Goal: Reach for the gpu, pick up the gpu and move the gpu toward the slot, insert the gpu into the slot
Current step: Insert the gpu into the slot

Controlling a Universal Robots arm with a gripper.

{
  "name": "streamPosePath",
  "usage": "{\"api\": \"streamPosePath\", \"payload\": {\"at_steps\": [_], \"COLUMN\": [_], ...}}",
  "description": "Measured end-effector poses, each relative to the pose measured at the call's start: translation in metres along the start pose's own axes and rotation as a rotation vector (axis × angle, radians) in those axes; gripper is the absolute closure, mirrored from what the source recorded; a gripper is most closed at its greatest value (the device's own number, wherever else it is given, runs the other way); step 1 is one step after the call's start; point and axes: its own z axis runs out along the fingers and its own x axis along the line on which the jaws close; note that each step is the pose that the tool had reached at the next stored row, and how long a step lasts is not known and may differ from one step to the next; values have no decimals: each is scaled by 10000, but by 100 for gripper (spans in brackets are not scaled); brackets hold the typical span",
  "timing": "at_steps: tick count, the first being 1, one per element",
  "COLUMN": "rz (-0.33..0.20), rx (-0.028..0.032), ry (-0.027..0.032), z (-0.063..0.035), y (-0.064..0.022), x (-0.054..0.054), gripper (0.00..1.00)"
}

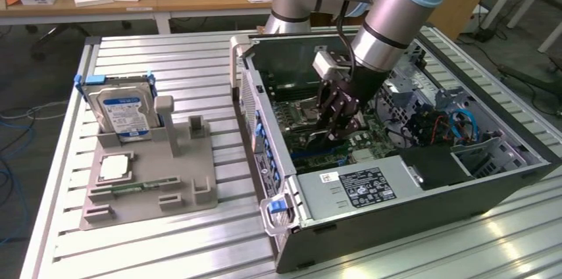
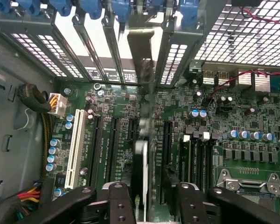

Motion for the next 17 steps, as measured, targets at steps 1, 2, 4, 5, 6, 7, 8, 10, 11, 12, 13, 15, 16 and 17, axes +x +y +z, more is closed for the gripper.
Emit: {"api": "streamPosePath", "payload": {"at_steps": [1,2,4,5,6,7,8,10,11,12,13,15,16,17], "rz": [0,0,-1,0,0,0,0,-1,-2,-4,-7,-11,-14,-19], "rx": [0,0,0,0,1,0,0,6,18,46,86,159,186,211], "ry": [0,0,0,0,0,0,1,0,2,4,7,13,16,18], "z": [0,0,0,0,0,0,0,1,3,6,9,16,19,22], "y": [0,0,0,0,0,0,0,4,11,21,32,57,69,81], "x": [0,0,0,0,0,0,0,0,-1,-1,-2,-4,-4,-5], "gripper": [60,60,60,60,60,60,60,60,60,60,60,60,60,60]}}
